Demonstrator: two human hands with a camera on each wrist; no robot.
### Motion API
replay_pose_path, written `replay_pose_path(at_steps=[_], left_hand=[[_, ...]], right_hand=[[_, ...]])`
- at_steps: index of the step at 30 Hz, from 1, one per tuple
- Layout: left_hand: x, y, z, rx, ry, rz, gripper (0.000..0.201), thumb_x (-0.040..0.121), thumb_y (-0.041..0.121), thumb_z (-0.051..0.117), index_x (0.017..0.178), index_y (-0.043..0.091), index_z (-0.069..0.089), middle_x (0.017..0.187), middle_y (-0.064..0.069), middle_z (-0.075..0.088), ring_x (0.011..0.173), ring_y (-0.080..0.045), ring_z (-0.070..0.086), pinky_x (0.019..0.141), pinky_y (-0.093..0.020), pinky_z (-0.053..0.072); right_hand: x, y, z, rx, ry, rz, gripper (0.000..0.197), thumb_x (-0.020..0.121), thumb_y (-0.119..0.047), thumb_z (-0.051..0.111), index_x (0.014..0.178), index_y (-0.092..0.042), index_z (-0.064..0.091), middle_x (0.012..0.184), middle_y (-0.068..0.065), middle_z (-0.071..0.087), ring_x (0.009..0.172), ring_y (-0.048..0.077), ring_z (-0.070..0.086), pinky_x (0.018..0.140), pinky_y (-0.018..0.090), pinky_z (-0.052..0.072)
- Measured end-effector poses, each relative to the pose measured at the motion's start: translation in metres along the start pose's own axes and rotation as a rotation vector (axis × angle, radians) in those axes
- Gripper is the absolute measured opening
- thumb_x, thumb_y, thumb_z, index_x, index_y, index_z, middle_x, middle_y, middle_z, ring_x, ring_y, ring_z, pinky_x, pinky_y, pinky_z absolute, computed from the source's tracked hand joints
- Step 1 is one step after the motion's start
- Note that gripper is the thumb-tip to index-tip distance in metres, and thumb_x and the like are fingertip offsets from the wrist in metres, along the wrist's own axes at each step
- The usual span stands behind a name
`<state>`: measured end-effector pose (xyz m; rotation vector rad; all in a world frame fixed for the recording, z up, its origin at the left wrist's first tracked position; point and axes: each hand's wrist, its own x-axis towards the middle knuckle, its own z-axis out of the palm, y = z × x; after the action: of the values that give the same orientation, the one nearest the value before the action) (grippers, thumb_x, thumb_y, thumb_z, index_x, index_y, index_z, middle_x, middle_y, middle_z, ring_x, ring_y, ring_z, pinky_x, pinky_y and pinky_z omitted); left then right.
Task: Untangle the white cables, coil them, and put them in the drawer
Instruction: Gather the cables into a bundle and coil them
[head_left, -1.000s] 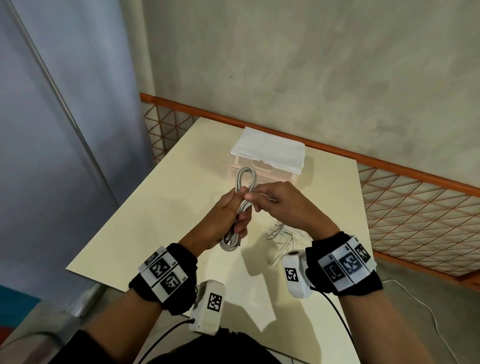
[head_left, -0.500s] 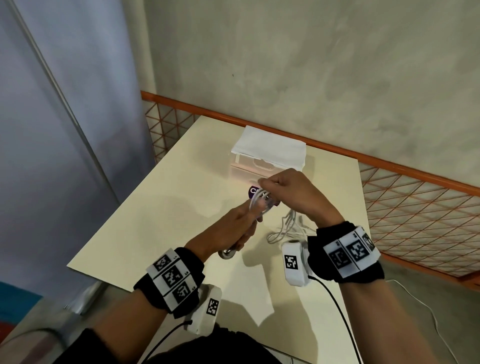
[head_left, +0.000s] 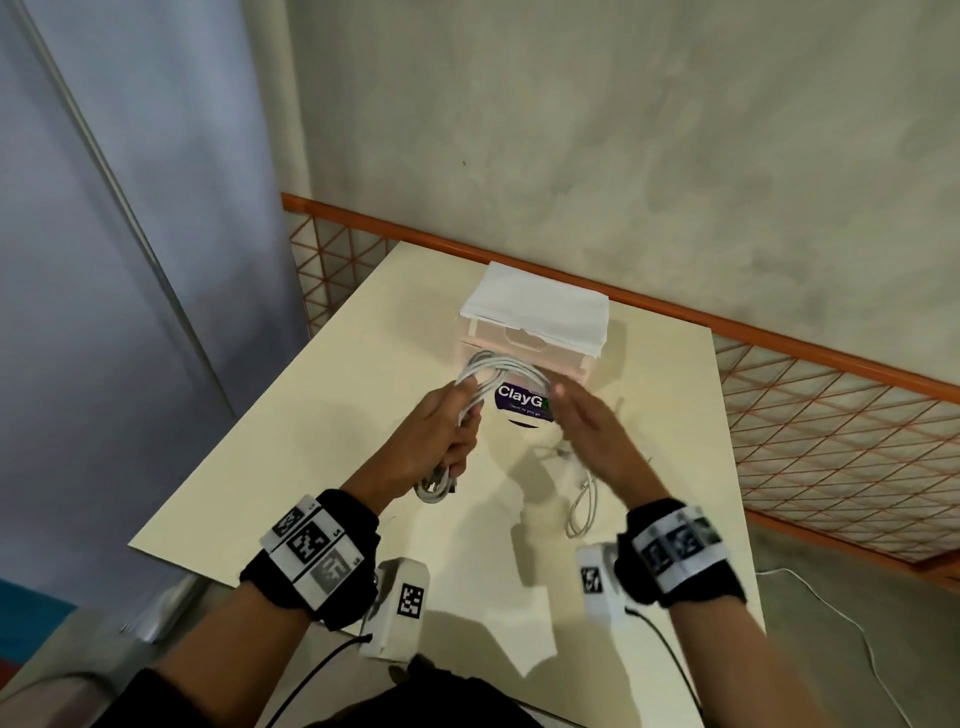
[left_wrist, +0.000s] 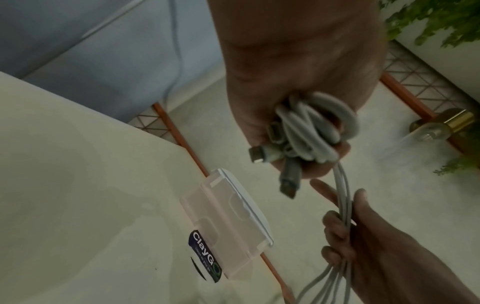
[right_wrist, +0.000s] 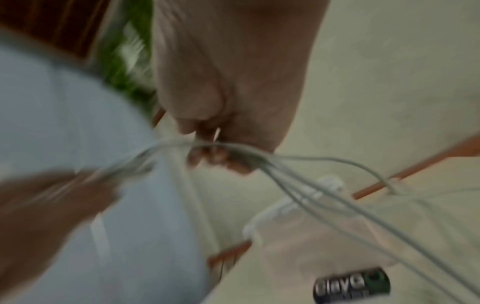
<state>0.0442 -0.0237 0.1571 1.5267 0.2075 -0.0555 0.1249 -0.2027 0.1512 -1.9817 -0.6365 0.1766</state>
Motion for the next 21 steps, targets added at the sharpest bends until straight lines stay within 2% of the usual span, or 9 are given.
replay_pose_path(at_steps=[2,3,5,7,10,12,15,18,21], left_hand=[[0.002,0.002,0.002,-0.046,0.014,-0.012,0.035,0.1,0.037,0.031,0.073,0.016,0.038,0.054,0.003,0.025,0.038,-0.01,0.022,0.042,-0.023,0.028],[0.002,0.001,0.004,-0.033,0.005,-0.018,0.035,0.1,0.038,0.031,0.073,0.015,0.038,0.054,0.002,0.025,0.038,-0.01,0.023,0.043,-0.024,0.027],[0.001,0.0,0.008,0.016,-0.027,-0.018,0.036,0.1,0.039,0.031,0.074,0.015,0.038,0.053,0.002,0.027,0.039,-0.011,0.024,0.044,-0.025,0.029],[-0.002,-0.001,0.009,0.056,-0.054,0.006,0.038,0.101,0.039,0.03,0.073,0.014,0.036,0.052,0.004,0.029,0.04,-0.011,0.027,0.043,-0.026,0.032],[-0.002,-0.003,0.013,0.115,-0.06,0.071,0.04,0.101,0.039,0.031,0.069,0.015,0.033,0.051,0.005,0.031,0.039,-0.011,0.03,0.043,-0.024,0.037],[-0.002,-0.005,0.016,0.153,-0.051,0.11,0.038,0.101,0.036,0.033,0.069,0.016,0.035,0.048,0.005,0.035,0.038,-0.012,0.035,0.043,-0.025,0.039],[-0.001,-0.008,0.021,0.177,-0.024,0.157,0.026,0.102,0.031,0.034,0.079,0.02,0.041,0.051,0.0,0.041,0.038,-0.016,0.043,0.044,-0.029,0.04],[-0.001,-0.012,0.02,0.172,-0.032,0.167,0.019,0.101,0.032,0.033,0.103,0.017,0.045,0.06,-0.002,0.046,0.04,-0.013,0.047,0.047,-0.027,0.042],[-0.002,-0.015,0.02,0.186,-0.053,0.172,0.016,0.101,0.032,0.034,0.108,0.024,0.046,0.065,0.003,0.049,0.045,-0.01,0.048,0.05,-0.026,0.046]], right_hand=[[-0.007,0.005,0.025,-0.074,0.139,-0.095,0.032,0.101,-0.025,0.032,0.127,-0.034,0.05,0.096,-0.026,0.053,0.089,-0.006,0.051,0.088,0.019,0.04],[-0.007,0.002,0.035,-0.088,0.219,-0.1,0.036,0.102,-0.025,0.031,0.134,-0.031,0.046,0.091,-0.026,0.051,0.084,-0.002,0.05,0.084,0.016,0.04],[-0.005,-0.007,0.043,-0.105,0.35,-0.085,0.038,0.102,-0.023,0.032,0.138,-0.025,0.044,0.076,-0.018,0.049,0.066,-0.002,0.045,0.069,0.007,0.037],[-0.003,-0.012,0.044,-0.126,0.399,-0.092,0.036,0.102,-0.02,0.034,0.134,-0.021,0.051,0.073,-0.005,0.057,0.06,0.006,0.049,0.062,0.009,0.036],[-0.006,-0.02,0.049,-0.174,0.38,-0.109,0.031,0.101,-0.018,0.036,0.122,-0.014,0.059,0.084,0.005,0.066,0.069,0.009,0.054,0.068,0.012,0.036],[-0.009,-0.024,0.054,-0.186,0.353,-0.092,0.028,0.101,-0.017,0.035,0.107,-0.01,0.061,0.07,-0.003,0.06,0.061,0.003,0.052,0.06,0.01,0.035],[-0.01,-0.031,0.058,-0.157,0.249,-0.004,0.03,0.101,-0.02,0.032,0.084,-0.008,0.054,0.058,0.002,0.052,0.05,0.013,0.052,0.056,0.032,0.044],[-0.011,-0.04,0.055,-0.05,0.134,0.101,0.035,0.101,-0.026,0.029,0.078,-0.01,0.051,0.073,0.012,0.054,0.063,0.031,0.058,0.06,0.038,0.049],[-0.014,-0.054,0.046,0.093,0.032,0.24,0.042,0.101,-0.037,0.024,0.07,-0.02,0.046,0.096,0.01,0.048,0.087,0.028,0.056,0.062,0.034,0.047]])
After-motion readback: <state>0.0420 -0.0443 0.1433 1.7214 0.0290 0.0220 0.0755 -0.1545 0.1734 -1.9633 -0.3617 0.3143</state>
